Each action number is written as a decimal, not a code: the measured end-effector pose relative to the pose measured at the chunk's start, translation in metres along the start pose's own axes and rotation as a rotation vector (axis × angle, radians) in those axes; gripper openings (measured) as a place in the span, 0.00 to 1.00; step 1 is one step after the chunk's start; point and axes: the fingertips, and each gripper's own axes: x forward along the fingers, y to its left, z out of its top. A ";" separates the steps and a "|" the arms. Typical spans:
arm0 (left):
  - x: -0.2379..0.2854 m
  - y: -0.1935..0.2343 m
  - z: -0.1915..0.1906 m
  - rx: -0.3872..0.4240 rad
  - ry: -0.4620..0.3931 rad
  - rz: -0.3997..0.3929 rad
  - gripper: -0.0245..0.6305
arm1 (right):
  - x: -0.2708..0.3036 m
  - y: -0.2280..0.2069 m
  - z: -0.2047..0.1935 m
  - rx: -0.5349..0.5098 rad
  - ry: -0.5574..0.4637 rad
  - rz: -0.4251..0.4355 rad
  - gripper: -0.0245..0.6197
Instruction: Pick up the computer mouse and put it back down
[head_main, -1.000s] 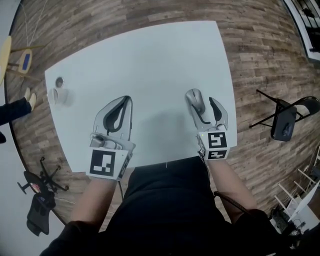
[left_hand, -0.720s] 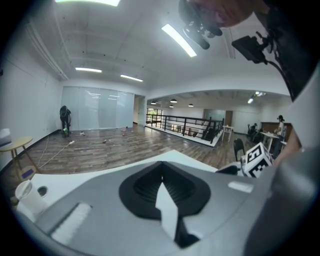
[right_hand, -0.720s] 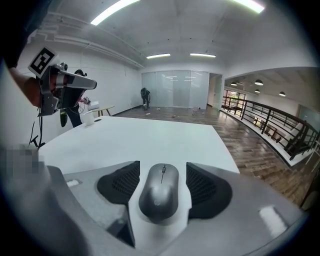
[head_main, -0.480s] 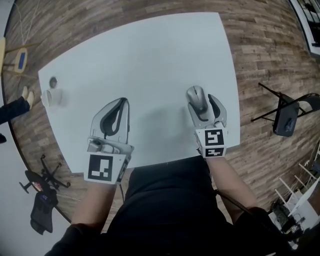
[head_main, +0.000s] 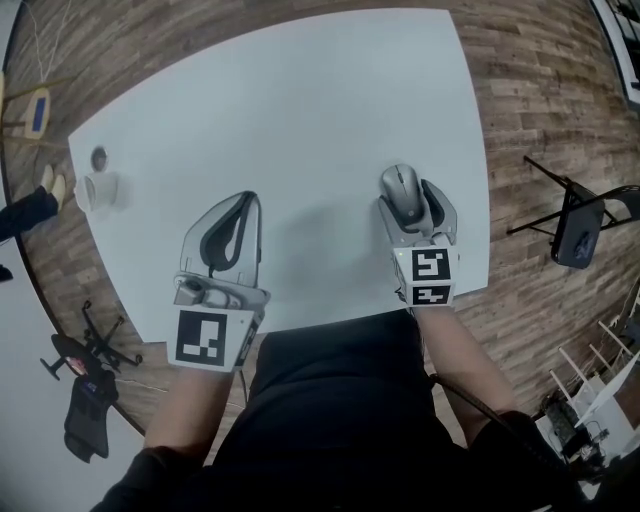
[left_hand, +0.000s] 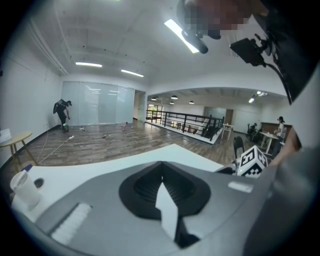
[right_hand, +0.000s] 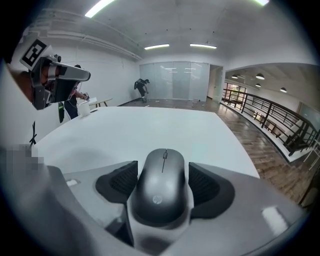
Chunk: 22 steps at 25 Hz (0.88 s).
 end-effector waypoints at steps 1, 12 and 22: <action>0.001 -0.001 0.001 -0.018 -0.006 -0.003 0.04 | 0.001 0.000 -0.001 0.002 0.005 0.000 0.53; -0.001 -0.002 -0.008 -0.068 0.008 -0.002 0.04 | 0.003 -0.002 -0.005 0.005 0.008 -0.007 0.53; -0.005 -0.002 -0.009 -0.075 0.001 0.012 0.04 | 0.004 -0.004 -0.006 0.016 0.017 0.006 0.54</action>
